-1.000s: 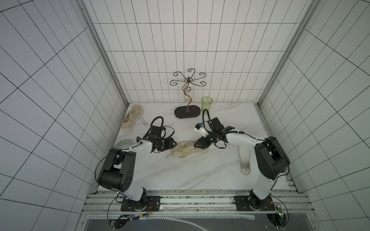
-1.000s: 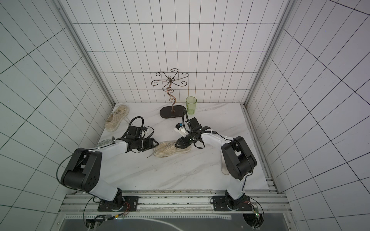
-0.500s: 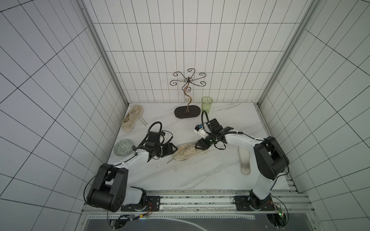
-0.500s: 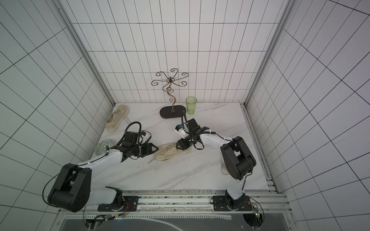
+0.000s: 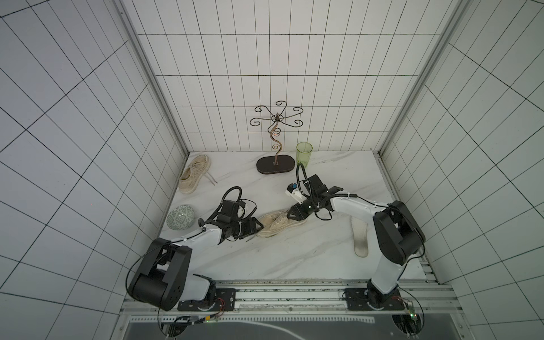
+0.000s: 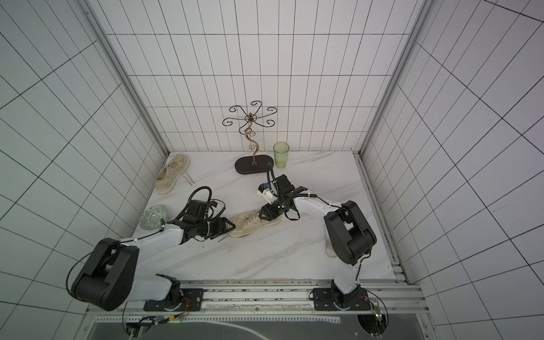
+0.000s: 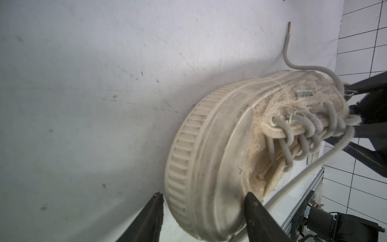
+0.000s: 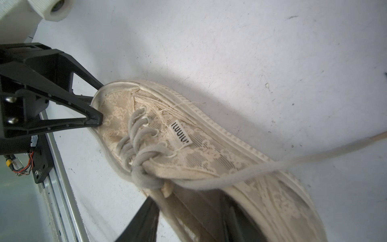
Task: Remove the insole from the shoe
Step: Pick up the shoe from the center of the board.
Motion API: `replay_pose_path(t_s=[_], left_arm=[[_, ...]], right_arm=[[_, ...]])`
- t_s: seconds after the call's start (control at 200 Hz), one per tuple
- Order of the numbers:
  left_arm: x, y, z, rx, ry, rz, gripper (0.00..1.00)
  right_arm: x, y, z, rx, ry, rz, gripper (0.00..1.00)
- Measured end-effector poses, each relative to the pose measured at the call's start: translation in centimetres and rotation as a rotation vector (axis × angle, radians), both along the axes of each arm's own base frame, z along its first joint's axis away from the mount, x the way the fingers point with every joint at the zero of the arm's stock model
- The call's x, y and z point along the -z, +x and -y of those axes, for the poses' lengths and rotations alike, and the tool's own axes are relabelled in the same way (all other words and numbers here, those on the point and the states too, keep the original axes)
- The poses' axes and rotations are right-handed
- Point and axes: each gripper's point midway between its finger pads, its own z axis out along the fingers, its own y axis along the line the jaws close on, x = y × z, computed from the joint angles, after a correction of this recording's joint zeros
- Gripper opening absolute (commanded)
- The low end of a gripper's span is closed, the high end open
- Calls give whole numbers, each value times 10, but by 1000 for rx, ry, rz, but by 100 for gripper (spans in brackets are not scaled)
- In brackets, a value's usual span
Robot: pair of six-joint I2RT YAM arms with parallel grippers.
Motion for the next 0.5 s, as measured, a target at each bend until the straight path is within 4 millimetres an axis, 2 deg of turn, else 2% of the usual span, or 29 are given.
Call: replay_pose_path(t_s=[0.15,0.33,0.5], left_arm=[[5,-16,15,14,-76,-25,57],[8,-12,16,-46,-126,-42,37],[7,-5,19,-64,-133,-49,13]], right_arm=[[0,1,1,17,-3,-5,47],[0,1,1,31,-1,-18,46],[0,1,1,38,0,-22,46]])
